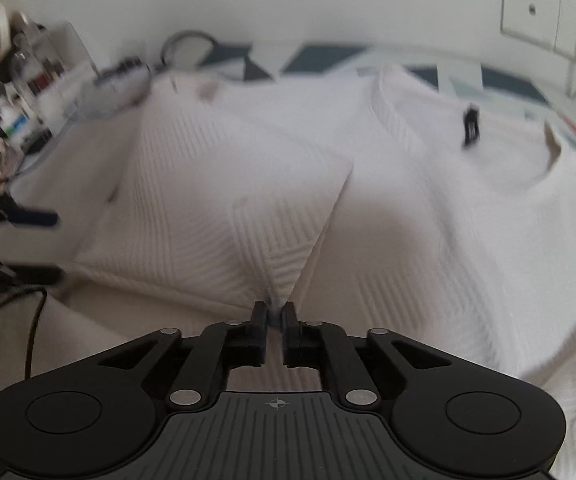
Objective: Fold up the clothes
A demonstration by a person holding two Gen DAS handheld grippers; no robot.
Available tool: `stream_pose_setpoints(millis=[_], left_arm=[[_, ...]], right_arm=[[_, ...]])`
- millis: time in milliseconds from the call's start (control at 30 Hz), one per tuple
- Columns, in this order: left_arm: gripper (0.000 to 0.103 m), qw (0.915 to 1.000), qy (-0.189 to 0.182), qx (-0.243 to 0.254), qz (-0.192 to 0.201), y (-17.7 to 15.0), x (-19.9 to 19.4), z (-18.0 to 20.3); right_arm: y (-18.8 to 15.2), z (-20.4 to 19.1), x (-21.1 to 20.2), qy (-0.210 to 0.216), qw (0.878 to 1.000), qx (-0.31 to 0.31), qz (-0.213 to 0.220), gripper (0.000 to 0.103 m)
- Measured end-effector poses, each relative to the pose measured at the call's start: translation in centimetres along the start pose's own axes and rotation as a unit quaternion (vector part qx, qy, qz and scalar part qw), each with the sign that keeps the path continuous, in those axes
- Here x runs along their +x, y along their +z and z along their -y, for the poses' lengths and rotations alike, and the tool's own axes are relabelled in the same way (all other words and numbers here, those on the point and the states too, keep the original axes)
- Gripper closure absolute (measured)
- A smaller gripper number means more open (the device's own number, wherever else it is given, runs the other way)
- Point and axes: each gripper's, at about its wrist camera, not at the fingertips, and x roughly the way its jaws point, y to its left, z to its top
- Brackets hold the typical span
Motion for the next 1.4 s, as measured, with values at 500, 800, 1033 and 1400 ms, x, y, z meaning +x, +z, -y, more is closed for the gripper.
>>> stream_pose_setpoints(millis=[500,800,1033,1400], left_arm=[[0.015,0.9974,0.040,-0.052,0.029,17.5,7.0,-7.8],[0.025,0.9852,0.076,0.055,-0.143,21.1,16.0,-8.0],[0.032,0.9830,0.084,0.043,-0.158,20.1,16.6,-10.3],[0.036,0.9850,0.080,0.006,-0.153,18.7,16.9,-13.0]], right_arm=[[2.8,3.8,-0.2,-0.023,0.994,0.079,0.077,0.060],[4.6,3.7,3.3,-0.013,0.992,0.097,0.085,0.053],[5.1,4.4,4.2,0.001,0.984,0.141,0.112,0.054],[5.5,3.2,3.5,0.017,0.982,0.116,0.151,0.099]])
